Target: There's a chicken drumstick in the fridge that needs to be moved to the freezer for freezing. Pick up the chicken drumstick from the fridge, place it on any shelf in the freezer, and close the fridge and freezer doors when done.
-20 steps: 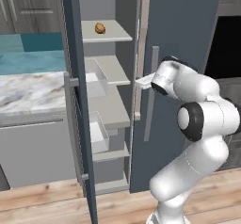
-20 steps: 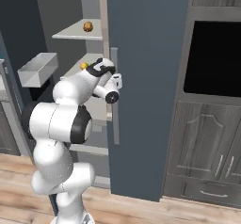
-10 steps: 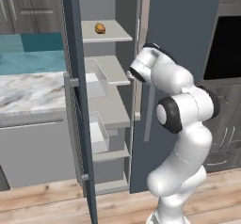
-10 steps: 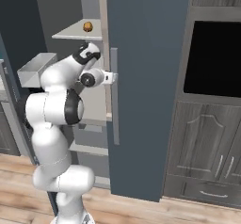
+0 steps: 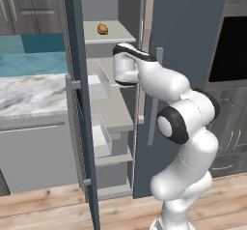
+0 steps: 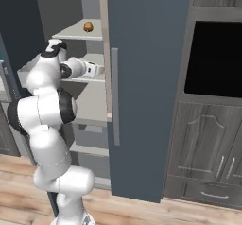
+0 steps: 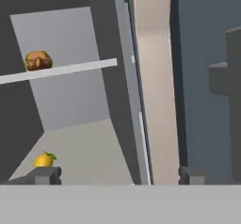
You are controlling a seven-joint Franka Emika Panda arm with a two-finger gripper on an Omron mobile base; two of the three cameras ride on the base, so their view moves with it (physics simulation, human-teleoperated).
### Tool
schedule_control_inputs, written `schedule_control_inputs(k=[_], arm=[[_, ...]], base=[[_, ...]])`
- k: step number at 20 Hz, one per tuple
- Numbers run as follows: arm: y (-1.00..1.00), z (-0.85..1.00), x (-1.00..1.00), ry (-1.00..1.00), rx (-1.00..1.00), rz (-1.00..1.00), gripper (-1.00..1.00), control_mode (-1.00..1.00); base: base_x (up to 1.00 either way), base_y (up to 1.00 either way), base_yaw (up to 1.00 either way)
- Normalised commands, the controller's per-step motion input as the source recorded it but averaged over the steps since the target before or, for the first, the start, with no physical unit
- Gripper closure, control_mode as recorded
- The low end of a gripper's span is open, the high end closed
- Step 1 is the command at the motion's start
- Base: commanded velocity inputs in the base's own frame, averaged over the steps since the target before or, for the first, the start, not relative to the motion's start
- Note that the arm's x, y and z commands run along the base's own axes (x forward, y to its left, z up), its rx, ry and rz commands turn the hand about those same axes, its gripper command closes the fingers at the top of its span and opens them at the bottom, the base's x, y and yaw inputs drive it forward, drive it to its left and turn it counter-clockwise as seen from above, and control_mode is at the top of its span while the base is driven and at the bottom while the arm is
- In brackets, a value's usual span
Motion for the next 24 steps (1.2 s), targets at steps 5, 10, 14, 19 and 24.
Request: schedule_control_inputs(k=[5, 10, 14, 19, 24], arm=[[-0.19, 0.63, -0.97, -0.18, 0.08, 0.00, -1.00, -1.00], [-0.20, 0.93, -0.83, -0.21, 0.03, 0.00, -1.00, -1.00], [-0.41, 1.00, -0.74, -0.15, 0.00, 0.00, -1.00, -1.00], [-0.33, 1.00, -0.86, -0.01, -0.04, 0.00, -1.00, -1.00], [-0.09, 0.94, -0.98, 0.01, -0.06, 0.00, -1.00, -1.00]], base=[[0.00, 0.00, 0.00], [0.00, 0.00, 0.00], [0.00, 0.00, 0.00], [0.00, 0.00, 0.00], [0.00, 0.00, 0.00]])
